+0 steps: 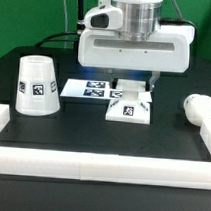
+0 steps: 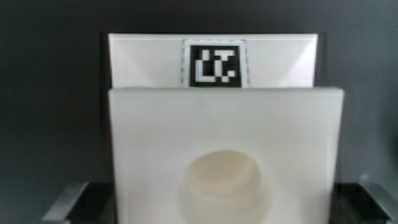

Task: Assemble lamp

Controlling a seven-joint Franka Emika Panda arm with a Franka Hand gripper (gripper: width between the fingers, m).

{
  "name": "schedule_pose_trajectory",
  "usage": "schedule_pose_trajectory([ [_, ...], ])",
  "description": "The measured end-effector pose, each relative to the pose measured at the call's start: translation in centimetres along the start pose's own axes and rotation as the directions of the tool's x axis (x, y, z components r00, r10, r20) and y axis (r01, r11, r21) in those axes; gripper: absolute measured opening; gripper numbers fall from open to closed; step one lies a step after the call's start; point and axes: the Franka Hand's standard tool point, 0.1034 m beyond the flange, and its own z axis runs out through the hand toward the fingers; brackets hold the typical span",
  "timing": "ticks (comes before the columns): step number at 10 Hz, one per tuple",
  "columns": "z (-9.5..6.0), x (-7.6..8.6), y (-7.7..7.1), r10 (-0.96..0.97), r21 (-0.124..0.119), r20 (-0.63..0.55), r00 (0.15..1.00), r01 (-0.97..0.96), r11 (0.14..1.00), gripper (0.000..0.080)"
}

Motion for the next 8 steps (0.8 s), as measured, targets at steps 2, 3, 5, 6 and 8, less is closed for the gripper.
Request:
schedule_pose_trajectory([
  [2, -0.3, 3.6, -1.3, -0.035, 0.008, -0.034, 0.999, 0.035, 0.999, 0.0535],
  [3, -0.4, 5.1, -1.8, -0.046, 0.012, -0.053, 0.998, 0.046, 0.999, 0.0535],
  [5, -0.6, 7.8, -3.6, -0.063, 0.016, -0.085, 0.994, 0.064, 0.998, 0.0535],
  [6, -0.7, 9.5, -4.8, -0.073, 0.019, -0.106, 0.992, 0.075, 0.997, 0.0535],
  [8, -0.8, 12.0, -6.8, -0.075, 0.024, -0.128, 0.989, 0.079, 0.997, 0.0535],
])
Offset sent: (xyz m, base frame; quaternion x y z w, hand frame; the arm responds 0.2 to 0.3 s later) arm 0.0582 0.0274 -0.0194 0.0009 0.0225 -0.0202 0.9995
